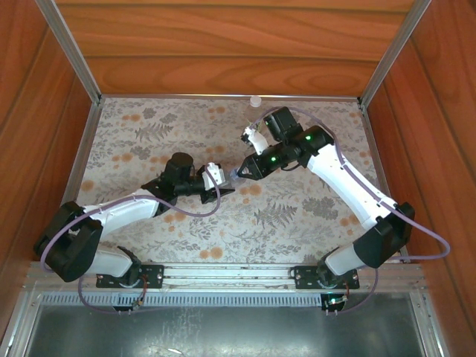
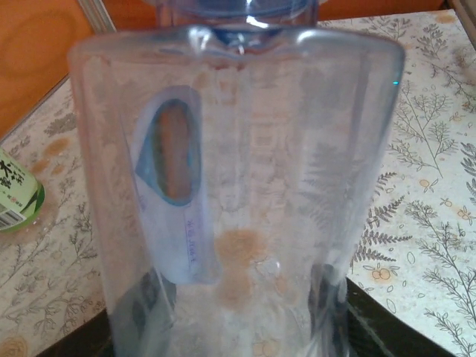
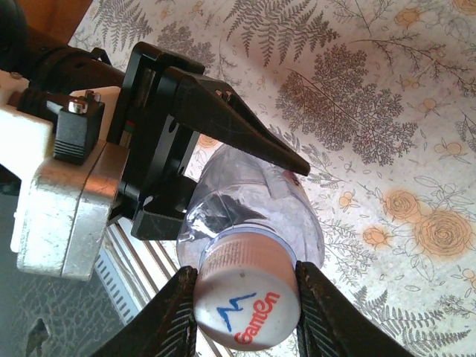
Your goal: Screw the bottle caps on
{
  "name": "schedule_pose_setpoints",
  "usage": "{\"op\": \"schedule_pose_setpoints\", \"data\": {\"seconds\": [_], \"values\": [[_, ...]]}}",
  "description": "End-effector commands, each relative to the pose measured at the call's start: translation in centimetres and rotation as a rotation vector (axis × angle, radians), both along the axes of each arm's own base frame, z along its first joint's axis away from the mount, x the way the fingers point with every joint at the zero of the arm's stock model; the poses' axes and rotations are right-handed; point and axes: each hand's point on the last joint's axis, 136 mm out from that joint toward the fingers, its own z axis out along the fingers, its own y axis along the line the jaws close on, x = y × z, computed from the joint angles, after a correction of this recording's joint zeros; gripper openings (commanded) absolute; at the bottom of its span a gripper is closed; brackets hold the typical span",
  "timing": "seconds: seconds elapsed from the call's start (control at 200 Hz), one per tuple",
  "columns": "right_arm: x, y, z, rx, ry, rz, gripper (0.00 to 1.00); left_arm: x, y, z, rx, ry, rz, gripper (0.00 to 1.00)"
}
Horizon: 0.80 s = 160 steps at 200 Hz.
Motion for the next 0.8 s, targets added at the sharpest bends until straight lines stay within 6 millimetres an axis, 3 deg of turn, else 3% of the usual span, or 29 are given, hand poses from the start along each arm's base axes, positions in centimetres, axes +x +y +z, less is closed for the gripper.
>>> {"op": "schedule_pose_setpoints", "data": {"seconds": [0.0,0.165,0.265,0.42,0.795], "values": [[-0.4,0.0,1.5,0.057,-0.036,0.028,0.18,-0.5,-0.2,0.2,-0.021,0.020,-0.028,0.49],[0.0,0.1,3.8,0.170,-0.226,0.036,0.64,-0.5,-0.3,1.7,-0.071,0.066,-0.038,0.49],[-0.2,0.0,6.0,0.297,-0.383,0.031,0.83,-0.4,-0.5,3.3,-0.144,0.141,-0.045,0.49],[-0.7,-0.2,8.2,0.480,-0.552,0.000,0.86,-1.1,-1.0,5.2,-0.218,0.187,-0.103,0.49],[-1.9,1.2,4.9,0.486,-0.427,0.108,0.84,-1.5,-1.1,6.5,-0.243,0.178,-0.119,0.49]]}}
